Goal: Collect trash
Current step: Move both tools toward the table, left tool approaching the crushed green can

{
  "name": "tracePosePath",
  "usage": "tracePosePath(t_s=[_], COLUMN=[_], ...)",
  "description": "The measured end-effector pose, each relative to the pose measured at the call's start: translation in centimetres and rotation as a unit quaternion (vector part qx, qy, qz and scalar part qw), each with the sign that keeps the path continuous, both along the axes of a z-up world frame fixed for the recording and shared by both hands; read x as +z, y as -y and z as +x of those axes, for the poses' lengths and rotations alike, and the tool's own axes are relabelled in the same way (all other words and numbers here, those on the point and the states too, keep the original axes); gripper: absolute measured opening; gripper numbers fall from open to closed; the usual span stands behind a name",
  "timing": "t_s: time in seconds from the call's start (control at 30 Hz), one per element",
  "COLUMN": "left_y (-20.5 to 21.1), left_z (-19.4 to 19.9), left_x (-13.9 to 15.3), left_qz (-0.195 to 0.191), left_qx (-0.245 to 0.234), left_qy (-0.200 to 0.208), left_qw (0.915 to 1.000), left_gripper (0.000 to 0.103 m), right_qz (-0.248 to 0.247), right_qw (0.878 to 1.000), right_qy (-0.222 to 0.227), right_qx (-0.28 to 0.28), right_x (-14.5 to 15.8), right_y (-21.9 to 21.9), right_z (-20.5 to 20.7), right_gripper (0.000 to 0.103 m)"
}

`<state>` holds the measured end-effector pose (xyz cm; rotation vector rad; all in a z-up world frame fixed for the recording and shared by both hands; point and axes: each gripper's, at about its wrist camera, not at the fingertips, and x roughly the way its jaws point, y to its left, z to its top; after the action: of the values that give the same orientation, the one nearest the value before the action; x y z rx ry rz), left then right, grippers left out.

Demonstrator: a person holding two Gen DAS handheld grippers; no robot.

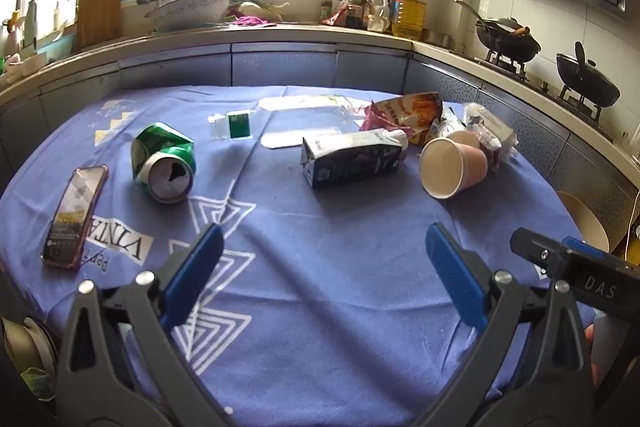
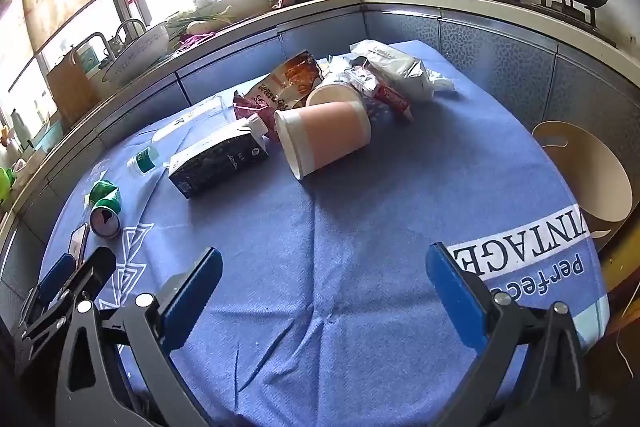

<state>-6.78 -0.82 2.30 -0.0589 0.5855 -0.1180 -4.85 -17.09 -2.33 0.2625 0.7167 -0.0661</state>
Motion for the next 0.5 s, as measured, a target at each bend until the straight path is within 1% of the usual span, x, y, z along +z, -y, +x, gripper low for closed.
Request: tracePosePath(t_s=[0.13,0.23,0.3,0.5], left_y=[-0.1,-0.5,-0.7,-1.4], left_z=[-0.4,-0.8,-1.3,-2.1], left_x=[0.0,0.2,0.4,1.0], left_qz=[0.002,0.0,-0.003,-0.009], left_qx=[0.0,0.002,0.003,0.002], left_qy=[0.004,0.008,0.013,0.027], left_qw=[1.0,1.0,0.9999,0.9996], left_gripper=[0.097,0.097,0.097,0.097], right_qz=[-0.001,-0.006,-0.007,-0.013], right_qw=[1.0,1.0,1.0,1.0], right_qy=[0.001,0.009,0.011,0.018], right_qx=[-0.001,0.0,0.0,0.0], right_x=[0.2,0.9,1.0,1.8], right_y=[-0.3,-1.5,-0.9,-1.8], right_z=[-0.3,-1.0,-1.1,-2.1], right_gripper=[0.1,0.1,0.1,0.1])
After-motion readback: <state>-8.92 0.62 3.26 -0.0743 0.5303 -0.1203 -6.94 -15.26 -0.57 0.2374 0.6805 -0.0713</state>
